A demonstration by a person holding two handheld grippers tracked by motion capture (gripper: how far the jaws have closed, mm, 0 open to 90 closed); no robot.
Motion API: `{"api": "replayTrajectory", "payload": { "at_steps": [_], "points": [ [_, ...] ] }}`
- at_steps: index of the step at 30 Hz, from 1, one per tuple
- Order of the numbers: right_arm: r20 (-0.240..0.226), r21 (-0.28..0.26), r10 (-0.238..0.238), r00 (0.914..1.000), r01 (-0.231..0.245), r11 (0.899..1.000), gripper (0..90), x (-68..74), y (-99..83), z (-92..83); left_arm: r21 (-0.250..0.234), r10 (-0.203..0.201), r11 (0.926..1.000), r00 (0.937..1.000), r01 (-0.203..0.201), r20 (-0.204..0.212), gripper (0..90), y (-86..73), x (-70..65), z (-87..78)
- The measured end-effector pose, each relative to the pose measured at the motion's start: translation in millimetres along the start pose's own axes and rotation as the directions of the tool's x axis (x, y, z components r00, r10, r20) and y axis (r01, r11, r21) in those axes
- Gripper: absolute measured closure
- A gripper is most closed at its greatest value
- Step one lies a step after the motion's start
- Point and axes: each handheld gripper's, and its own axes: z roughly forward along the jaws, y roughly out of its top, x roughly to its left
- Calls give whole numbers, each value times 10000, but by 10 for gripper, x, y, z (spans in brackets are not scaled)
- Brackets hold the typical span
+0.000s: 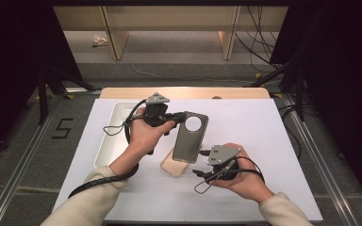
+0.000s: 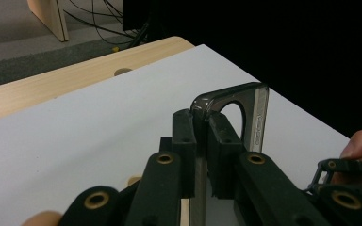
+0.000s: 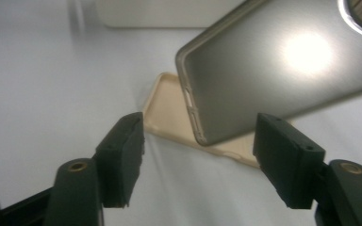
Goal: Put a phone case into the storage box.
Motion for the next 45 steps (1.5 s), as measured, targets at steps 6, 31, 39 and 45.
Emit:
{"api": "replayTrajectory", "payload": {
  "at_steps": [6, 31, 39, 45],
  "points": [
    [202, -500, 998, 9948, -987, 9939, 263, -70, -68, -49, -221, 111, 9997, 9999, -110, 33, 827, 1, 60, -84],
    [661, -1740, 2755, 9590, -2608, 9496, 199, -210, -258, -272, -875, 170, 9960, 9997, -183, -154, 829, 54, 224, -411],
    [823, -1760, 2836, 9554, -2661, 9477, 194, -220, -311, -321, -997, 162, 9948, 9996, -185, -232, 829, 69, 263, -482],
    [874, -1823, 2941, 9518, -2750, 9440, 192, -231, -337, -346, -1040, 156, 9944, 9994, -186, -302, 829, 79, 295, -516]
  ]
}}
